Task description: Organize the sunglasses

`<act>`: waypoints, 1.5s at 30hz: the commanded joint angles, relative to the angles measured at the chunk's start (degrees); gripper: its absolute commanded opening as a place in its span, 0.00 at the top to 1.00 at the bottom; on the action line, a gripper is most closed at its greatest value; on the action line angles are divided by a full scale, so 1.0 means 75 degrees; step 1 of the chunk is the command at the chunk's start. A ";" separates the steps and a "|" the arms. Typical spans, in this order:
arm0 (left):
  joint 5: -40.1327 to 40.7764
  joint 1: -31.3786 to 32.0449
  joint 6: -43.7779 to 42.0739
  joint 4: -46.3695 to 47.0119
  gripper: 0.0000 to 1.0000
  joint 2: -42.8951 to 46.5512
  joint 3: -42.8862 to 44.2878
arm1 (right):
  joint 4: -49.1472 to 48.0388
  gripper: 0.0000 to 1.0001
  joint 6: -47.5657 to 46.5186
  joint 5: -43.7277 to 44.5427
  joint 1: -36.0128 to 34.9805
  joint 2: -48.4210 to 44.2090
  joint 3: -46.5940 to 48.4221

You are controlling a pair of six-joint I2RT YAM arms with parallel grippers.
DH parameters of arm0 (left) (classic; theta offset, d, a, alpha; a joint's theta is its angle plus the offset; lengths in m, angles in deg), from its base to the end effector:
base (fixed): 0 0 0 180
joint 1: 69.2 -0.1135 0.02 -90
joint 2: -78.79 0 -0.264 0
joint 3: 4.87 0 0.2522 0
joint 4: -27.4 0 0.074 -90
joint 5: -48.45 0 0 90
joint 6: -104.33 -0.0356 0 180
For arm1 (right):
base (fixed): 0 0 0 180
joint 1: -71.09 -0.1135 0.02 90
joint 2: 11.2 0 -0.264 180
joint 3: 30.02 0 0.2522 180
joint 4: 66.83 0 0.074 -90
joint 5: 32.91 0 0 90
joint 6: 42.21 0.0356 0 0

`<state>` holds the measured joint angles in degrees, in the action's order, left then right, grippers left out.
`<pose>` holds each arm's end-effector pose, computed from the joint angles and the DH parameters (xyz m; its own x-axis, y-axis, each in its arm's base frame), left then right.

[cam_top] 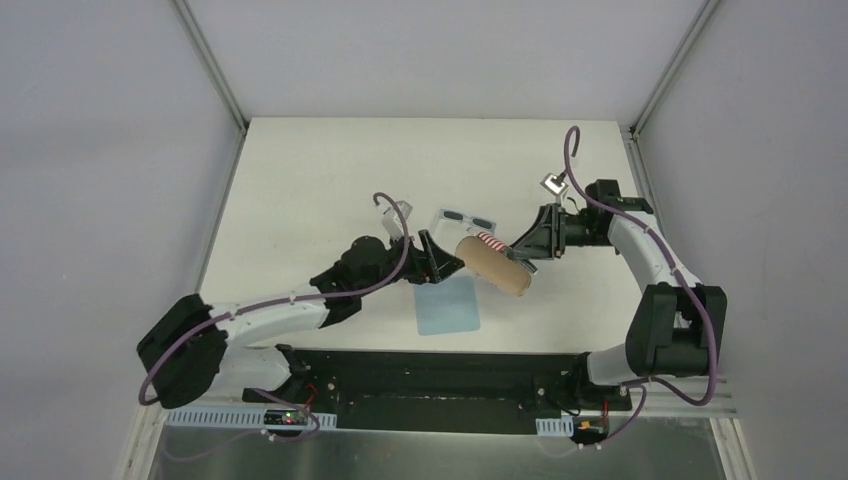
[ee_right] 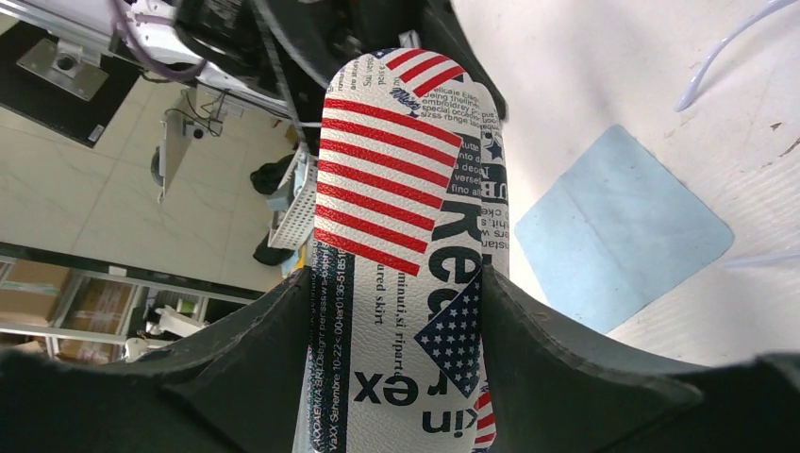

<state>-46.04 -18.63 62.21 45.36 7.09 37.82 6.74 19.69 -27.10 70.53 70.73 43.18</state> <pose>0.1662 -0.2066 0.2209 -0.6890 -0.3264 -0.6471 0.4589 0.4947 -0.7381 0.2423 0.0378 0.2597 -0.8109 -0.0556 -0.5826 -0.5852 0.0836 0.8066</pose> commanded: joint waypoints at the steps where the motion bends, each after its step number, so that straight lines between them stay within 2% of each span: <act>1: -0.0154 -0.0054 -0.3022 -0.3464 0.25 0.1040 0.1881 | 0.0150 0.95 -0.0041 -0.1022 0.0051 -0.0076 -0.0060; 3: -0.0252 -0.0056 -0.4305 -0.5129 0.26 0.1115 0.2894 | 0.0106 0.94 -0.0028 -0.0917 0.0051 -0.0123 -0.0133; 6: -0.0448 -0.0055 -0.5932 -0.6583 0.28 0.0742 0.4263 | -0.0201 0.94 0.0239 -0.0827 0.0019 -0.0184 -0.0305; 9: -0.0853 -0.0033 -0.7370 -0.7254 0.33 0.0009 0.5265 | -0.0971 0.92 0.1027 -0.0763 -0.0078 -0.0356 -0.0658; 12: -0.1407 0.0157 -0.8303 -0.7458 0.41 -0.0618 0.6046 | -0.1573 0.91 0.1672 -0.0726 -0.0263 -0.0540 -0.0928; 16: -0.1066 0.0913 -0.9485 -0.8007 0.39 -0.1537 0.7201 | -0.2263 0.90 0.2315 -0.0634 -0.0680 -0.0844 -0.1211; 19: -0.0946 0.1375 -1.0139 -0.9098 0.38 -0.2400 0.8201 | -0.3153 0.90 0.3181 -0.0625 -0.0904 -0.1131 -0.1520; 22: -0.0798 0.1781 -1.0385 -0.9437 0.38 -0.2619 0.8301 | -0.3862 0.90 0.3967 -0.0550 -0.0971 -0.1319 -0.1850; 27: -0.0595 0.1936 -1.0152 -0.9620 0.39 -0.2486 0.8269 | -0.4416 0.90 0.4456 -0.0504 -0.1002 -0.1449 -0.2099; 33: -0.0365 0.1959 -1.0047 -0.9886 0.39 -0.1755 0.8356 | -0.4469 0.90 0.4505 -0.0506 -0.1044 -0.1308 -0.2075; 36: -0.0799 0.1991 -0.9768 -1.0009 0.42 -0.1567 0.8273 | -0.4465 0.91 0.4488 -0.0454 -0.1078 -0.1272 -0.2073; 39: -0.1063 0.2165 -0.9564 -1.0133 0.45 -0.1648 0.8184 | -0.4469 0.91 0.4467 -0.0397 -0.1126 -0.1257 -0.2069; 45: -0.0505 0.2544 -0.9980 -1.0218 0.46 -0.2107 0.7980 | -0.4405 0.91 0.4437 -0.0388 -0.1222 -0.1306 -0.2039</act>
<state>-51.09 -0.78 -10.95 -29.94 -6.66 98.29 -24.76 52.65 -27.99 62.08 61.82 26.41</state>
